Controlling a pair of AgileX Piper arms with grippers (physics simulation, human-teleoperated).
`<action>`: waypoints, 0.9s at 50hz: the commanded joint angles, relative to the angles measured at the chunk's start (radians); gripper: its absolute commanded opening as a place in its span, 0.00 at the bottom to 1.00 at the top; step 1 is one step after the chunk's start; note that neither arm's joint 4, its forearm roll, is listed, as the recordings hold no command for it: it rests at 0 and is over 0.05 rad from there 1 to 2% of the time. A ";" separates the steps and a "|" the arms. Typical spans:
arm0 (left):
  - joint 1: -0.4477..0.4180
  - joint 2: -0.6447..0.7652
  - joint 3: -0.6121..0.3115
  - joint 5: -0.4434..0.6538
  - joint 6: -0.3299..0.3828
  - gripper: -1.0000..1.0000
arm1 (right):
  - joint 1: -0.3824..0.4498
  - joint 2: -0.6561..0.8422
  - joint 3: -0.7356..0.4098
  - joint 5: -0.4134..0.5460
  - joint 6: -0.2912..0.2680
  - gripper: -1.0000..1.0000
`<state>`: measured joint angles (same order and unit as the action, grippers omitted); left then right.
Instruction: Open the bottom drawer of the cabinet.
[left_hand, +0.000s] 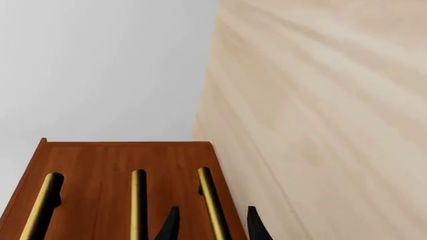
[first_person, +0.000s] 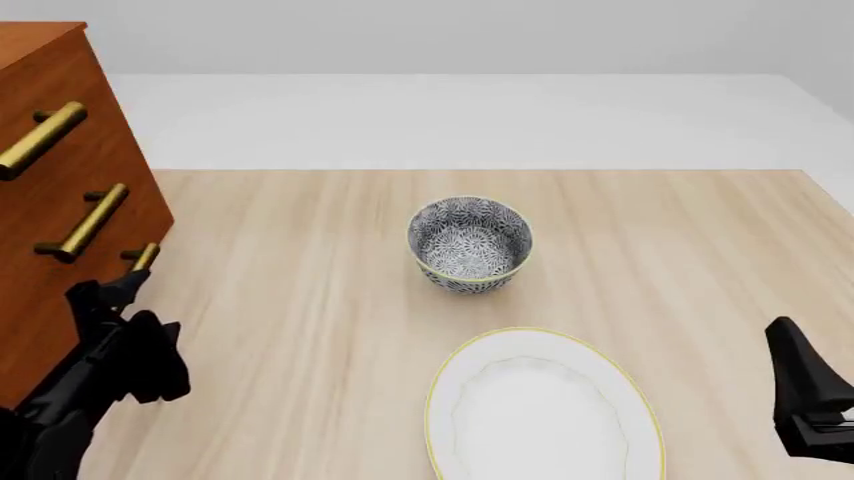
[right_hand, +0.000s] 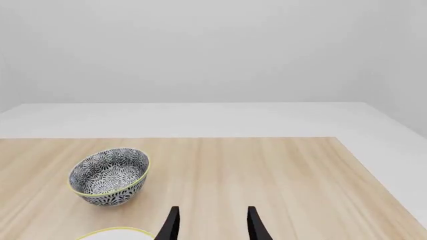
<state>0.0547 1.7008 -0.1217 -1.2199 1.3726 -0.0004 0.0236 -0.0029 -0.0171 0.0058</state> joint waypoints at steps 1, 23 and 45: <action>0.011 0.042 -0.024 0.000 0.003 1.00 | 0.000 0.000 0.000 0.000 0.000 1.00; 0.039 0.092 -0.048 0.000 -0.012 1.00 | 0.000 0.000 0.000 0.000 0.000 1.00; 0.061 0.143 -0.078 0.000 -0.020 1.00 | 0.000 0.000 0.000 0.000 0.000 1.00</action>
<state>0.1066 1.8249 -0.1889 -1.2199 1.3574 -0.0004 0.0234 -0.0029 -0.0170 0.0058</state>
